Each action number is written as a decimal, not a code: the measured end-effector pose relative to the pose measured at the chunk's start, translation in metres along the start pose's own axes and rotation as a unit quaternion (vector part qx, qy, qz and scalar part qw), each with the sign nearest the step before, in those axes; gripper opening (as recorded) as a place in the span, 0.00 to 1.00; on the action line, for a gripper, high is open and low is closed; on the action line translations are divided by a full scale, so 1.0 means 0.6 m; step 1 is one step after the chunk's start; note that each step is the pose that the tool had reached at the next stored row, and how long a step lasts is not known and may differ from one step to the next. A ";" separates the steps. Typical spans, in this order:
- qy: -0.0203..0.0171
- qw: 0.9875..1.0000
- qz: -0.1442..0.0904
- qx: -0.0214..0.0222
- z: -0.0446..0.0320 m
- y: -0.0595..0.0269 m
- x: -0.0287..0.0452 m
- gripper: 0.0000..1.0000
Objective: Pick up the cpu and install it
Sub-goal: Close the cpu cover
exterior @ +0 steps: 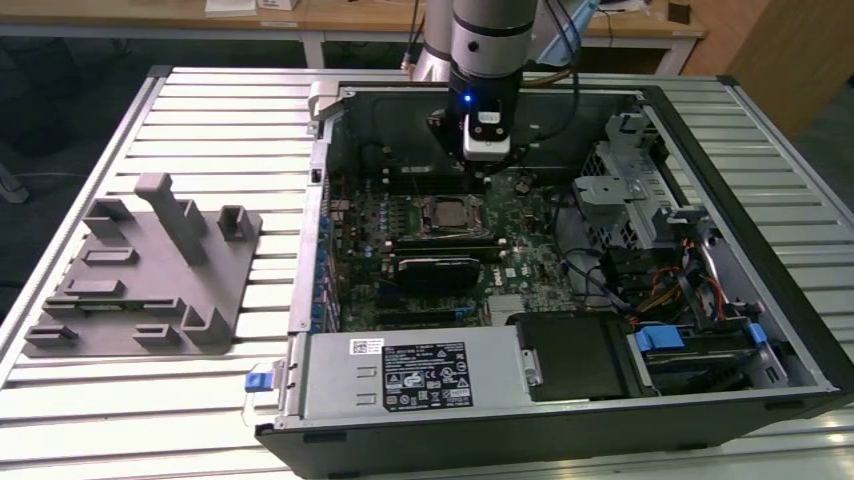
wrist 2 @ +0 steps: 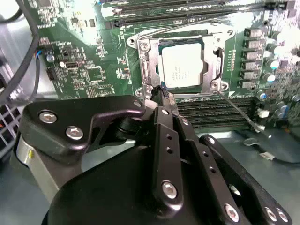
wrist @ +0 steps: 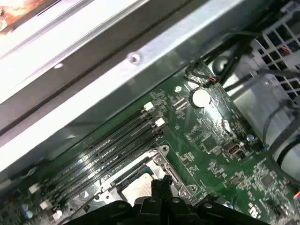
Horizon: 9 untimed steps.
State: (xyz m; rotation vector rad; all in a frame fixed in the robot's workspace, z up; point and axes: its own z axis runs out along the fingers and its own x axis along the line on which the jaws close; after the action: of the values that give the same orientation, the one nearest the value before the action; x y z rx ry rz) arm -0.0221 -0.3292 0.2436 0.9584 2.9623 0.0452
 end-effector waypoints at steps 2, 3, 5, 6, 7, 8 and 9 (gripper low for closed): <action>0.001 1.000 -0.015 0.000 0.000 0.000 0.000 0.11; 0.001 1.000 -0.022 0.000 0.000 0.000 0.000 0.11; 0.001 0.999 -0.038 -0.001 0.000 0.000 0.000 0.11; 0.002 0.999 -0.045 -0.001 0.000 0.000 0.000 0.11; 0.002 0.999 -0.053 -0.001 0.000 0.000 0.000 0.11; 0.002 0.998 -0.060 -0.001 0.000 0.000 0.000 0.11; 0.002 0.998 -0.068 -0.001 0.000 0.000 0.000 0.11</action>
State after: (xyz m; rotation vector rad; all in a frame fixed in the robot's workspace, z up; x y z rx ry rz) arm -0.0221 -0.3292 0.2435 0.7561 3.0222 0.0476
